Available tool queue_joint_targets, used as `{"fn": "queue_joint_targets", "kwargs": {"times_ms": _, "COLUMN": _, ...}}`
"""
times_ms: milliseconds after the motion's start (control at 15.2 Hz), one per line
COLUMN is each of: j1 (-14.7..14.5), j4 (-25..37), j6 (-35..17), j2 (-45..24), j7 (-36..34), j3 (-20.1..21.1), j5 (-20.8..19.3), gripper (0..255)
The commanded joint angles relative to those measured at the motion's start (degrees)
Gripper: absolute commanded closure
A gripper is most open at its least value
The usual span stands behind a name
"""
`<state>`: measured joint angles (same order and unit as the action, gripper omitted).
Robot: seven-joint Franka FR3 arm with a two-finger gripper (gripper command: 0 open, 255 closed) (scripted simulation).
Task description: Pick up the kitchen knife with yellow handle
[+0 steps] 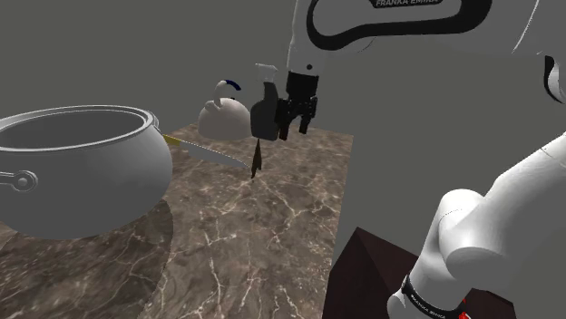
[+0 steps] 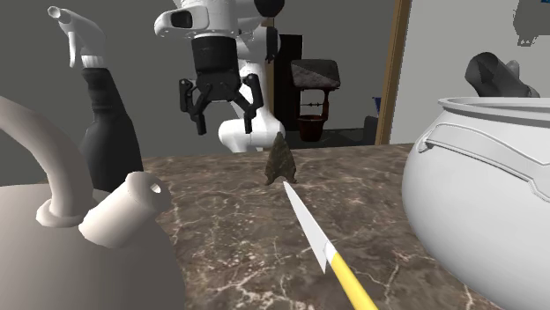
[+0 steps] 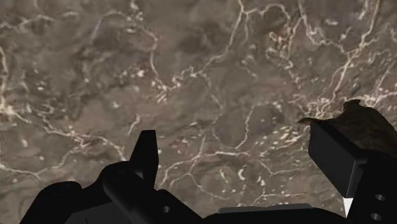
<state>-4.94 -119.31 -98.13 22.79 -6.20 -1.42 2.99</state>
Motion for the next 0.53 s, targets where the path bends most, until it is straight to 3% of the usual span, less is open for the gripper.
{"fn": "queue_joint_targets", "kwargs": {"times_ms": 0, "j1": -0.85, "j4": 3.74, "j6": -0.76, "j2": -4.5, "j7": 0.39, "j3": 0.83, "j5": 0.03, "gripper": 0}}
{"fn": "queue_joint_targets", "kwargs": {"times_ms": 462, "j1": -3.16, "j4": 18.33, "j6": -1.0, "j2": -19.43, "j7": 2.08, "j3": 3.31, "j5": -0.89, "gripper": 0}}
